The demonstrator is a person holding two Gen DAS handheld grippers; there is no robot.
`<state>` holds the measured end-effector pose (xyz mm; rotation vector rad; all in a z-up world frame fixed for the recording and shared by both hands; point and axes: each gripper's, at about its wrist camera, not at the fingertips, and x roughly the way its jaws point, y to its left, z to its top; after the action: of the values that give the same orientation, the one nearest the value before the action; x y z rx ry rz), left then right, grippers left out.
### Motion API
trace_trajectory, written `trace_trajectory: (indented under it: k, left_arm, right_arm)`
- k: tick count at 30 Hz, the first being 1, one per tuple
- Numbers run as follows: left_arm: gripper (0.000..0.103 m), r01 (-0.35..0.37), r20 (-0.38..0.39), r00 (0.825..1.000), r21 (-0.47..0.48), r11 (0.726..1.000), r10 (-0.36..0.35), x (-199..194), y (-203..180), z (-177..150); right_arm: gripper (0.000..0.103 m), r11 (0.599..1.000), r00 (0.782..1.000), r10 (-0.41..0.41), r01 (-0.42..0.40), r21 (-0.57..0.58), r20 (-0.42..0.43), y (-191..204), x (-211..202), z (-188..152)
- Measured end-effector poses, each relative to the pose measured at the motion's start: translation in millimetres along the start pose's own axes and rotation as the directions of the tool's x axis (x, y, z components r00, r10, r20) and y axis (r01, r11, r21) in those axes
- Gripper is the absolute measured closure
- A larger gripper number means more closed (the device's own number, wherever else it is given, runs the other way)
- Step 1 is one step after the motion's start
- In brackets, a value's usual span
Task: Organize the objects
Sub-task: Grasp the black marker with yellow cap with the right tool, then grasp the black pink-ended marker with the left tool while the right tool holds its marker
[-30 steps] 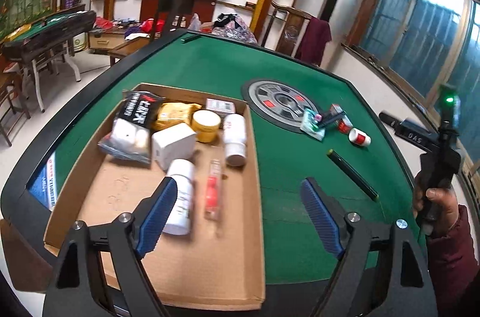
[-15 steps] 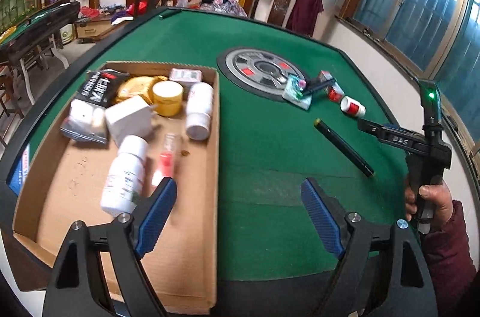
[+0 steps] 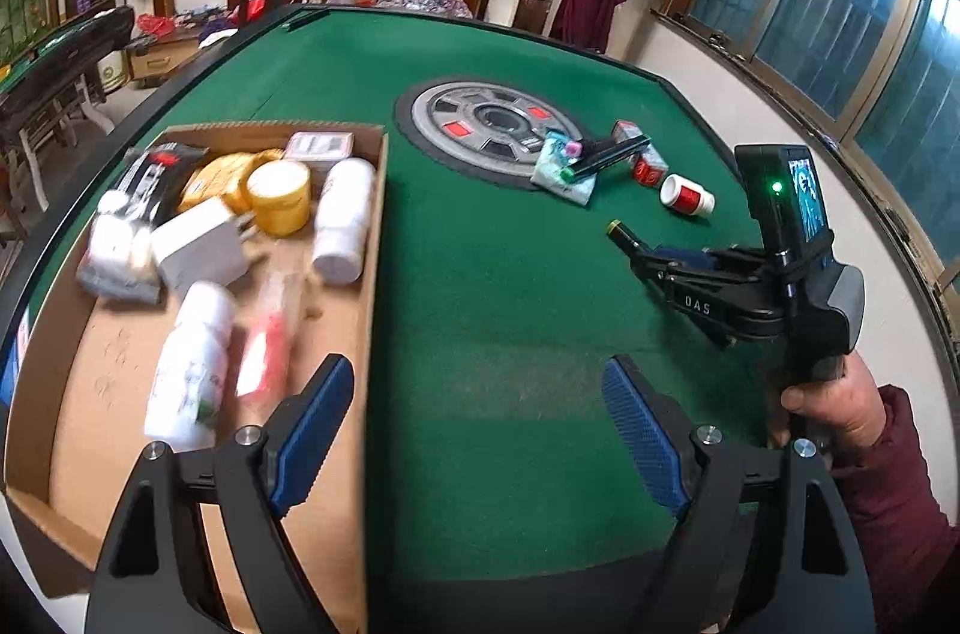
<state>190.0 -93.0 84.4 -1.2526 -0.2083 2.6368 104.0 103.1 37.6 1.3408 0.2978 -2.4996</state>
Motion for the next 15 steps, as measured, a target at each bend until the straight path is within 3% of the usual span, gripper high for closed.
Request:
trace_trajectory:
  k: [4,7,10,15]
  left_arm:
    - [0.019,0.007,0.019,1.0,0.067,0.998,-0.008,10.0,-17.3,19.8]
    - [0.019,0.026,0.035,0.999,0.145,0.989,-0.031,20.1,-38.7,38.5]
    - [0.019,0.055,0.042,0.997,0.237,0.97,-0.066,36.3,-64.3,56.2]
    - [0.019,0.061,0.016,0.997,0.339,0.939,-0.071,79.2,-101.1,80.8]
  right_arm:
    - [0.087,0.998,1.0,0.016,-0.015,0.058,-0.012,-18.4,-3.7,-6.0]
    - [0.087,0.993,1.0,-0.022,0.022,0.116,-0.007,-42.8,-8.7,-15.7]
    - [0.087,0.986,0.998,-0.06,0.057,0.155,0.016,-63.6,-14.8,-27.7]
    - [0.087,0.98,0.999,-0.024,0.015,0.196,0.047,-77.9,-21.0,-35.2]
